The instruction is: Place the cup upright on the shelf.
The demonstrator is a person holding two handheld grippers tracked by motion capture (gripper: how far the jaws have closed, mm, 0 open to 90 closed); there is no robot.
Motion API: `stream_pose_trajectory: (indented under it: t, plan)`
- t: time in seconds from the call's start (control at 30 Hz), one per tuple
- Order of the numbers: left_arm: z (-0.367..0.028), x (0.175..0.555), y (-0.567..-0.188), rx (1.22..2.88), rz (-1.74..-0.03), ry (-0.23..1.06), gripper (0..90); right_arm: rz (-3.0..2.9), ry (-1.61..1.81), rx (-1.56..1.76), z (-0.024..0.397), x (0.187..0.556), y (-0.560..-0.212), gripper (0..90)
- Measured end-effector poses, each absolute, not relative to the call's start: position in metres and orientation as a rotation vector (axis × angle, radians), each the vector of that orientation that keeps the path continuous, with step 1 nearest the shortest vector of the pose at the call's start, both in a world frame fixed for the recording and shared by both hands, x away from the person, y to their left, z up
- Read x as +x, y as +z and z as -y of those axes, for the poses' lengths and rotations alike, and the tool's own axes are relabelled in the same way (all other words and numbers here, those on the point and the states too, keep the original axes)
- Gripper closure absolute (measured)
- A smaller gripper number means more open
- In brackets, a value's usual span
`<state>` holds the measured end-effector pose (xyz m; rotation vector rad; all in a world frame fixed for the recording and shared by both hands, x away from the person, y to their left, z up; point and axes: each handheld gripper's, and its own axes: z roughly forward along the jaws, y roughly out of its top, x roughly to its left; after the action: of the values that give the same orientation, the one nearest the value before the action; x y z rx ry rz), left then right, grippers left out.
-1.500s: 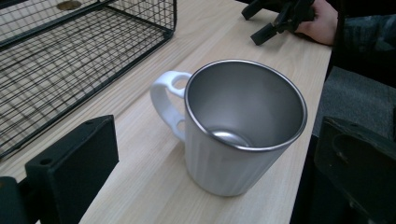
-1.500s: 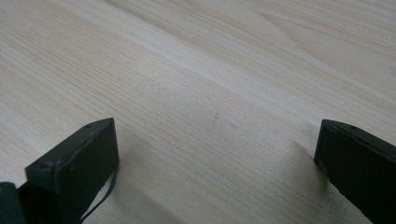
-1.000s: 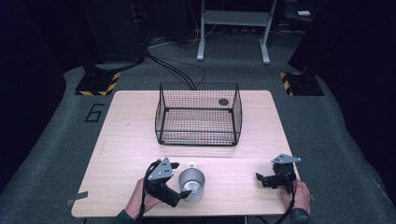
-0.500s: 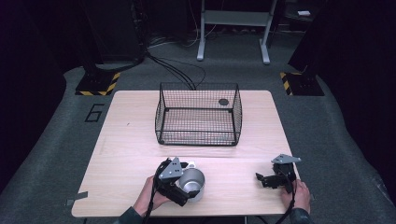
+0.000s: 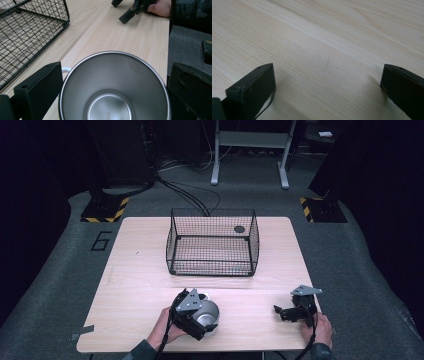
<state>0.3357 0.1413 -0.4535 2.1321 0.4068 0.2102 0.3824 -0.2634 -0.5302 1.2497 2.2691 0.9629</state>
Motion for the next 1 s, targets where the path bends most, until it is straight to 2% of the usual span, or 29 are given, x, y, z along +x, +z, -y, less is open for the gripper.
stream_pose_trajectory:
  t: [0.27, 0.37, 0.4, 1.0]
  plan:
    - [-0.1386, 0.3354, -0.4573, 2.15, -0.39, 0.231, 0.9, -2.272, 0.96, 1.25, 0.2635, 0.3824, -0.5301, 0.0]
    - [-0.1381, 0.3334, -0.4569, 2.167, -0.386, 0.286, 3.2, -2.274, 0.956, 1.251, 0.2635, 0.3823, -0.53, 0.0]
    - [-0.1385, 0.3338, -0.4569, 2.166, -0.382, 0.282, 5.7, -2.275, 0.955, 1.251, 0.2635, 0.3823, -0.53, 0.0]
    - [-0.1411, 0.3324, -0.4584, 2.149, -0.348, 0.296, 6.8, -2.27, 0.963, 1.25, 0.2635, 0.3825, -0.5302, 0.0]
